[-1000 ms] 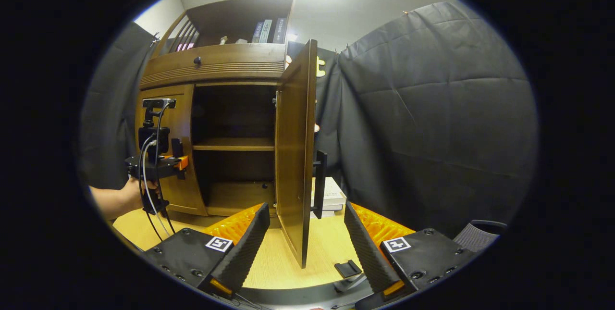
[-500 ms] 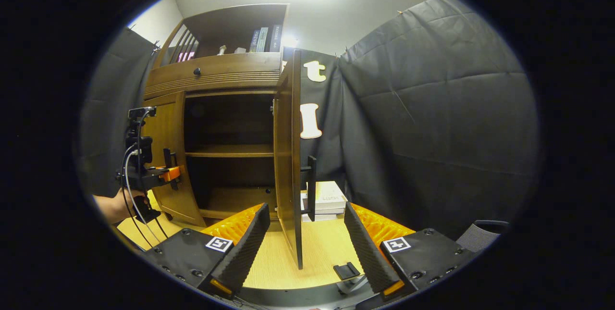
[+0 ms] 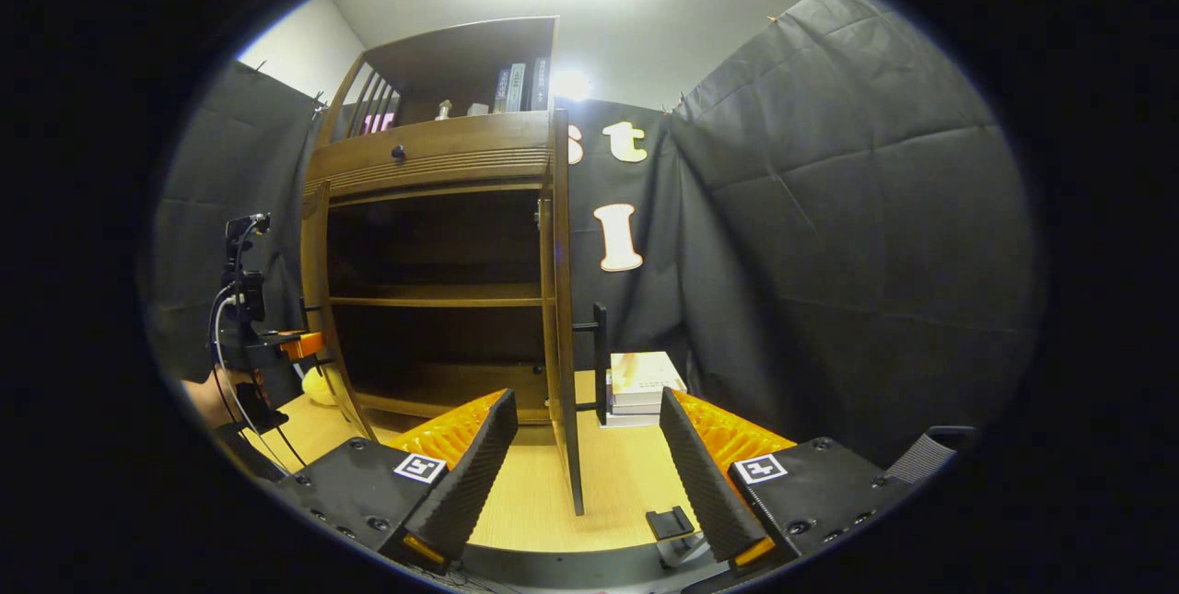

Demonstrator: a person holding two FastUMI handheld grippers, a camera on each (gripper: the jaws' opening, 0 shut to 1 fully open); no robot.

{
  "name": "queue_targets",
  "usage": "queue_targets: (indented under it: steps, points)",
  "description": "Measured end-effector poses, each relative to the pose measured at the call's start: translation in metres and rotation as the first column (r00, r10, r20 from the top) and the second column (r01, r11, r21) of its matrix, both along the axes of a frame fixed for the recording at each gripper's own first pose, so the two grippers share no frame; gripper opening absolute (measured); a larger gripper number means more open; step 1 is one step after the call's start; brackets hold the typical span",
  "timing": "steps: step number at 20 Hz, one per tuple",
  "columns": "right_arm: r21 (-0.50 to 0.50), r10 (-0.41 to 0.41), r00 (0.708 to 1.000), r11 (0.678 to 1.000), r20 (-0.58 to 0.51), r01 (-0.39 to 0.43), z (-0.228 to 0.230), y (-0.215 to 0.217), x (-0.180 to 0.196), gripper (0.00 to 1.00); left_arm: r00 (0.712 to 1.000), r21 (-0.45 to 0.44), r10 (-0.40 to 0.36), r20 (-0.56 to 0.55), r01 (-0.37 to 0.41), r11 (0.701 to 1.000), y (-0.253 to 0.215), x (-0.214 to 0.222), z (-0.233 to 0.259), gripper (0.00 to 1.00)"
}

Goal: Open the right door of the double-door shoe cabinet with the right hand, and open the left door with the left hand.

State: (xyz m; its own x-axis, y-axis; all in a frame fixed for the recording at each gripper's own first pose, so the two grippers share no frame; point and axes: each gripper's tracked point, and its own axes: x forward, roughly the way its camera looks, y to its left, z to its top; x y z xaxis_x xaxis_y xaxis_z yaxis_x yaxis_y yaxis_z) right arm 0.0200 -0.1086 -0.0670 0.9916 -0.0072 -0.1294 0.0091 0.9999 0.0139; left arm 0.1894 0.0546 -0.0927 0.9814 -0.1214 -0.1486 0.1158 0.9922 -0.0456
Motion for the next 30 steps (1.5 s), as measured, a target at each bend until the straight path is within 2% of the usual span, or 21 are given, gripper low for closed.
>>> queue_targets:
  steps: [3,6,11,13,14,17,18,22,23,27,28,29,30]
  points:
    - [0.003,0.046,0.999,0.999,0.009,-0.046,0.000,0.000,-0.004,0.97,0.999,0.020,0.045,-0.013,-0.044,0.999,0.022,-0.016,0.001,0.21]
    - [-0.001,0.062,0.998,0.998,-0.001,-0.062,-0.006,-0.003,-0.006,0.97,0.997,0.021,0.077,-0.026,-0.077,0.997,0.042,-0.027,0.001,0.13]
    - [0.003,0.087,0.996,0.996,0.004,-0.087,-0.004,0.011,-0.010,0.96,0.993,0.040,0.116,-0.035,-0.115,0.993,0.075,-0.042,-0.002,0.17]
    - [0.000,0.088,0.996,0.996,0.001,-0.088,-0.004,0.020,-0.011,0.97,0.992,0.050,0.115,-0.043,-0.113,0.992,0.086,-0.045,-0.006,0.15]
    - [0.006,0.089,0.996,0.996,0.001,-0.089,-0.003,0.027,-0.012,0.96,0.993,0.055,0.112,-0.049,-0.109,0.992,0.092,-0.048,-0.007,0.18]
    - [-0.007,0.103,0.995,0.995,-0.007,-0.103,-0.006,0.048,-0.012,0.96,0.992,0.051,0.111,-0.062,-0.108,0.993,0.110,-0.052,-0.011,0.12]
    - [-0.012,0.104,0.995,0.995,-0.008,-0.104,-0.005,0.054,-0.013,0.96,0.992,0.043,0.106,-0.062,-0.104,0.994,0.116,-0.052,-0.011,0.18]
    - [-0.022,0.116,0.993,0.993,0.003,-0.116,0.002,0.081,-0.017,0.96,0.993,0.048,0.102,-0.058,-0.099,0.994,0.139,-0.055,-0.011,0.17]
    - [-0.025,0.117,0.993,0.993,0.004,-0.117,0.003,0.087,-0.017,0.96,0.994,0.045,0.099,-0.056,-0.096,0.994,0.145,-0.055,-0.010,0.14]
    - [-0.029,0.122,0.992,0.992,0.011,-0.122,0.010,0.114,-0.015,0.96,0.994,0.039,0.103,-0.046,-0.101,0.994,0.170,-0.058,-0.008,0.14]
    - [-0.031,0.124,0.992,0.992,0.012,-0.124,0.012,0.120,-0.014,0.96,0.993,0.036,0.107,-0.044,-0.106,0.994,0.178,-0.061,-0.009,0.17]
    - [-0.033,0.126,0.992,0.992,0.015,-0.126,0.012,0.127,-0.014,0.96,0.993,0.033,0.114,-0.043,-0.113,0.993,0.187,-0.062,-0.009,0.14]
    - [-0.033,0.129,0.992,0.991,0.015,-0.128,0.014,0.133,-0.013,0.96,0.992,0.028,0.121,-0.043,-0.120,0.992,0.196,-0.065,-0.010,0.17]
